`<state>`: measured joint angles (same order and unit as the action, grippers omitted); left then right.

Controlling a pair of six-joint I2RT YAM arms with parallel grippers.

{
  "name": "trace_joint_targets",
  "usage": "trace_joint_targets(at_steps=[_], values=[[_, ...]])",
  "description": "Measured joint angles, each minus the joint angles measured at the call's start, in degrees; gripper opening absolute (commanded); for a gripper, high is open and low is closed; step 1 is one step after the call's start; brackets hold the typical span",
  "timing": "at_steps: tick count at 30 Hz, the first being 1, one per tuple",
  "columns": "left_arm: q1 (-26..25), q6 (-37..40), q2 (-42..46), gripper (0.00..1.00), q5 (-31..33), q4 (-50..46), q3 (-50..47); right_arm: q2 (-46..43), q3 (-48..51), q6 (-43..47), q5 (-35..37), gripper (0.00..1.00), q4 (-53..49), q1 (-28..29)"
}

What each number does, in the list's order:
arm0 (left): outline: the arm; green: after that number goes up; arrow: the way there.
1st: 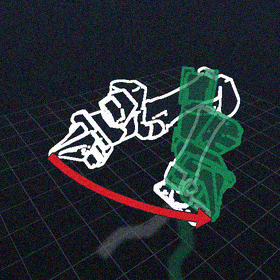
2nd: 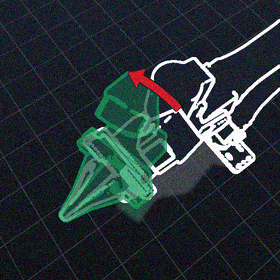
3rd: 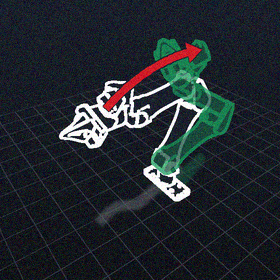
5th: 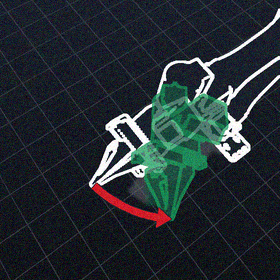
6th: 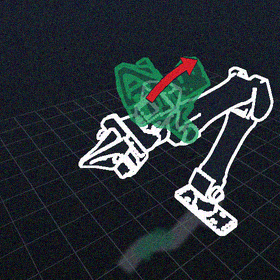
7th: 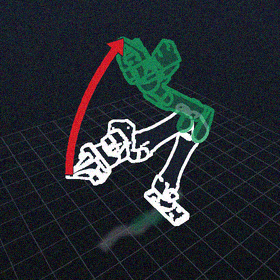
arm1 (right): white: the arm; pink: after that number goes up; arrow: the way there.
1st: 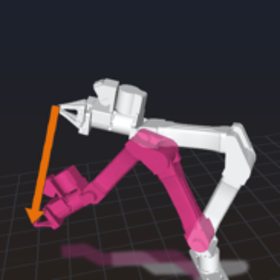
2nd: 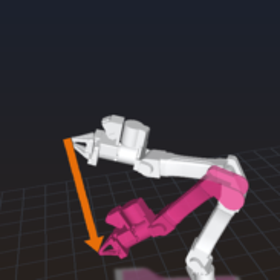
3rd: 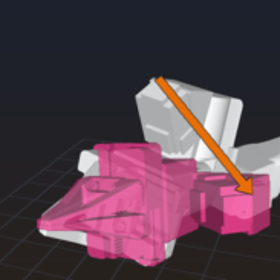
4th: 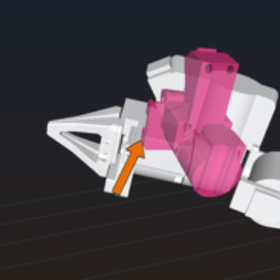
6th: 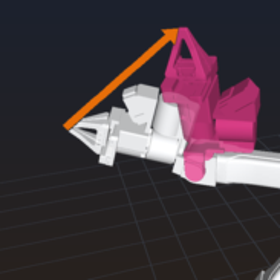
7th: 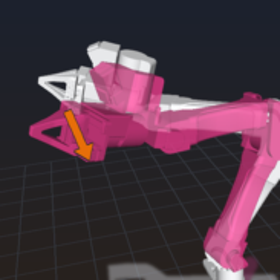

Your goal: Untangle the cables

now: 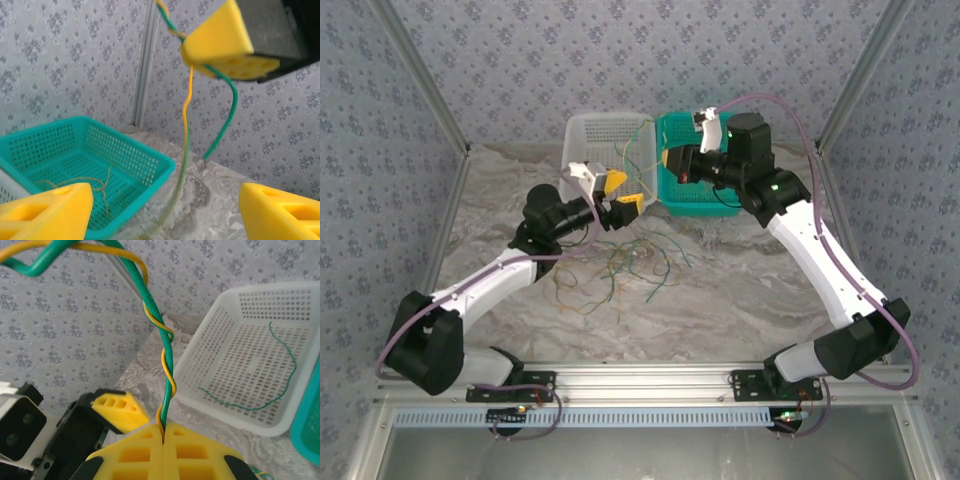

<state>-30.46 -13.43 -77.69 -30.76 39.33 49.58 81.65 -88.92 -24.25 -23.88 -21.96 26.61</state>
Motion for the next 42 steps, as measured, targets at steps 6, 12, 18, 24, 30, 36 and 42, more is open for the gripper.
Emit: trace_joint_targets(at_steps=[6, 12, 18, 24, 30, 36, 42], values=[[-0.31, 0.59, -3.58, 0.65, -0.09, 2.14, 3.08, 0.28, 0.72, -0.83, -1.57, 0.00, 0.13, 1.68], [-0.44, 0.61, -6.05, 0.36, -0.35, 2.69, 4.28, 1.68, 0.83, -1.05, -3.13, 0.00, 0.59, 1.95], [-0.68, 0.59, -6.03, 0.11, 0.22, 2.84, 4.26, 1.81, 1.90, -1.33, -3.28, 0.00, 1.07, 1.60], [-0.83, -0.15, -4.87, 0.00, 2.54, 2.32, 4.09, 1.84, 2.05, -1.64, -5.09, 0.20, 1.70, 1.29], [-0.83, -2.58, -3.39, 0.00, 4.66, 2.21, 4.09, 2.16, 2.64, -1.81, -7.41, 0.43, 3.19, 1.11], [-0.81, -4.92, -2.75, 0.00, 6.16, 2.27, 4.09, 2.86, 5.90, -1.79, -10.54, 0.58, 7.76, 1.03], [-0.74, -6.01, -2.12, 0.00, 6.62, 2.01, 4.09, 3.34, 10.88, 0.94, -11.45, 0.61, 12.35, 1.44]])
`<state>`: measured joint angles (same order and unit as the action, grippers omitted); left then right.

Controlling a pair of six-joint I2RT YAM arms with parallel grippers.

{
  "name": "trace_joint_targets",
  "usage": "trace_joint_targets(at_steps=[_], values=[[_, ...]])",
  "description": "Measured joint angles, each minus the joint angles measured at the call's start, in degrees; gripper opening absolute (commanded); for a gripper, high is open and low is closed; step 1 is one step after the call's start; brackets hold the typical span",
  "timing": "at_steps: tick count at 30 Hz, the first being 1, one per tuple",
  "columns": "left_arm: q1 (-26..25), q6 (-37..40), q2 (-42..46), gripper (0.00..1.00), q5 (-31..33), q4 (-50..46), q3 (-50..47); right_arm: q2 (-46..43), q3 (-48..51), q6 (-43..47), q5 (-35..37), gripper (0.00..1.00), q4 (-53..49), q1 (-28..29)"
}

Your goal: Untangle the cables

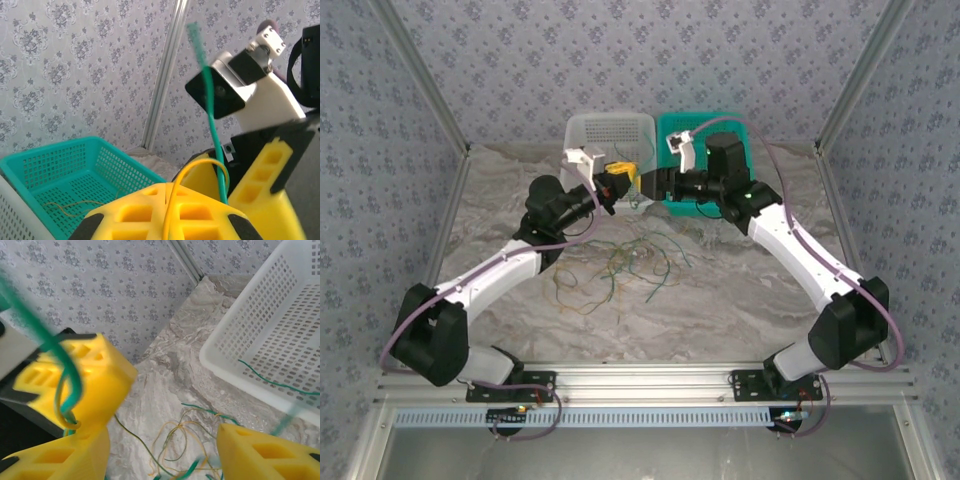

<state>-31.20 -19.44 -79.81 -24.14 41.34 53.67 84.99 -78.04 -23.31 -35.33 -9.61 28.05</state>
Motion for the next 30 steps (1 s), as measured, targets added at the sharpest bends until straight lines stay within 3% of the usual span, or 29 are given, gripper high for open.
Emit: trace_joint_targets(at_steps=[10, 19, 23, 30], values=[[0.00, 1.31, 1.51, 0.00, 0.20, -1.36, 0.00, -2.10, 2.54, 8.57, 6.60, 0.63, -2.89, -1.03], [0.00, 2.97, 1.70, 0.00, 0.07, -2.99, 0.00, -9.75, 4.90, 10.43, 9.14, 0.71, -6.67, -6.32], [0.00, 4.11, 1.73, 0.00, -1.14, -3.21, 0.00, -8.98, 1.03, 8.50, 5.53, 0.74, -8.76, -8.09], [0.00, 7.02, 1.73, 0.00, -5.57, -4.24, -0.04, -2.80, -7.30, 10.43, -9.29, 0.79, -10.40, -8.26]])
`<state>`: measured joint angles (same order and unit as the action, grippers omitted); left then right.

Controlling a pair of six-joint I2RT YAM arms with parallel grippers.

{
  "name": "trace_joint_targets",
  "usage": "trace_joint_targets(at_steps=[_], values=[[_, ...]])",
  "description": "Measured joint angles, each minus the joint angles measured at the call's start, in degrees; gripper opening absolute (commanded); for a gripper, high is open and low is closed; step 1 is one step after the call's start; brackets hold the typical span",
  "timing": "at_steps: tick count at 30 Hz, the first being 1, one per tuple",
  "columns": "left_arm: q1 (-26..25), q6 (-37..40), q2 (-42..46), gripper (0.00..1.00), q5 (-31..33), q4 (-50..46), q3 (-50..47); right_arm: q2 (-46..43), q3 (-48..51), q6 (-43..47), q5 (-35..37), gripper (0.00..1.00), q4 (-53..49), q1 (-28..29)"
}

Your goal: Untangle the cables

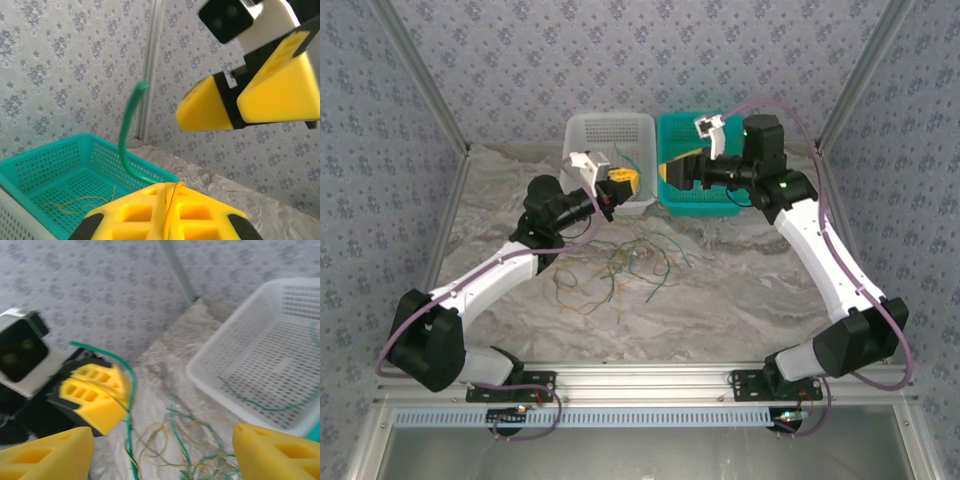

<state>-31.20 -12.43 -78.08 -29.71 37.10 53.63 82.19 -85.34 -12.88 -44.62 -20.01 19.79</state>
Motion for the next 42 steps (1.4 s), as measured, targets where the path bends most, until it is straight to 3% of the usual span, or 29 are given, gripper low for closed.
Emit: trace_joint_targets(at_steps=[7, 16, 19, 23, 25, 27, 34, 42], values=[[-0.22, 2.01, 0.00, 0.00, -3.98, -1.22, 0.00, 7.06, -6.73, 6.47, -12.09, 0.81, -2.69, 3.34], [-1.44, 4.74, 1.03, 0.00, -6.93, -3.30, 0.00, 20.13, -23.89, 13.22, -17.27, 0.81, -14.01, 6.36], [-1.46, 5.40, 2.27, 0.00, -6.91, -3.58, 0.00, 21.35, -24.39, 14.25, -17.25, 0.66, -16.20, 6.34], [-1.44, 5.81, 2.99, 0.00, -6.43, -4.52, -0.63, 21.62, -24.74, 15.61, -18.49, 0.15, -18.18, 6.56], [-1.38, 5.81, 2.99, 0.00, -5.81, -5.20, -0.98, 21.62, -24.74, 15.76, -18.53, 0.08, -18.34, 6.69], [-1.49, 5.97, 3.04, 0.00, -5.75, -5.20, -1.49, 21.62, -24.74, 15.78, -16.65, 0.00, -18.36, 6.58], [-1.42, 7.21, 7.06, 0.00, -2.49, -5.60, -5.66, 19.96, -22.64, 14.60, -3.89, 0.00, -17.97, 5.64], [1.03, 8.41, 14.34, 0.00, 2.36, -8.20, -11.08, 11.13, -13.70, 9.79, 17.84, 0.00, -14.56, 3.10]])
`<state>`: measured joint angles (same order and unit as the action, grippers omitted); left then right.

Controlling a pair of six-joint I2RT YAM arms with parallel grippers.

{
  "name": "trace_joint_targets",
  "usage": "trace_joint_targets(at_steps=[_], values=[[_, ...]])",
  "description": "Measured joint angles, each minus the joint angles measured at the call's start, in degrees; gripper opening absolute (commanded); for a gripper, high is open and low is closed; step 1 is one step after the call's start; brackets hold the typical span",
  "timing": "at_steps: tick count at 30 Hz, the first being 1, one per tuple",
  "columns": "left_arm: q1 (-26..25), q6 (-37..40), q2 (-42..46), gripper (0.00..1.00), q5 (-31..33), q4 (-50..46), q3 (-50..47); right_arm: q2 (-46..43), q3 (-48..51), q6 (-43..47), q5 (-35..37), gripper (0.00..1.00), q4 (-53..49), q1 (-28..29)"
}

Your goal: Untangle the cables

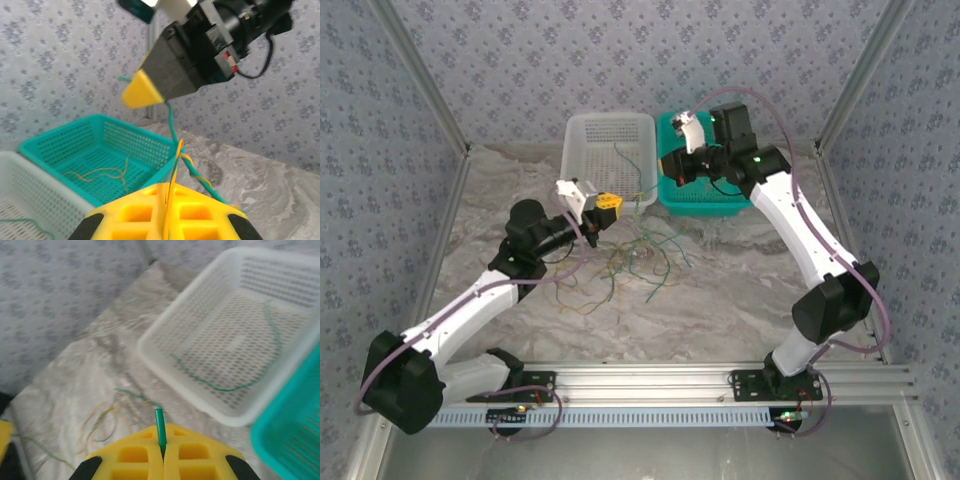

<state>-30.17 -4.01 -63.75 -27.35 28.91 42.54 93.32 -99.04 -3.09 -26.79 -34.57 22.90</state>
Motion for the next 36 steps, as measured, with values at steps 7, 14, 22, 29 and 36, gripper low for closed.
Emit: trace_joint_targets(at_steps=[7, 14, 22, 29, 36], values=[[4.07, 0.24, 6.29, 0.00, 2.67, -2.43, -3.78, -5.03, 4.28, -6.16, 11.85, 0.00, 2.10, -2.95], [8.87, -0.15, 12.92, 0.00, 6.93, -3.41, -6.71, -11.50, 9.25, -12.35, 24.98, 0.00, 3.61, -9.20], [12.41, -2.10, 15.32, 0.00, 15.13, -2.03, -8.04, -20.04, 12.90, -15.45, 36.85, 0.00, 4.79, -15.54], [13.42, -4.20, 12.68, 0.00, 14.45, -2.40, -7.30, -24.06, 13.07, -15.54, 38.60, 0.00, 4.76, -16.94], [12.68, -5.31, 4.24, 0.00, 11.28, -4.76, 3.87, -28.48, 15.67, -15.54, 38.60, 0.00, 4.98, -17.31]])
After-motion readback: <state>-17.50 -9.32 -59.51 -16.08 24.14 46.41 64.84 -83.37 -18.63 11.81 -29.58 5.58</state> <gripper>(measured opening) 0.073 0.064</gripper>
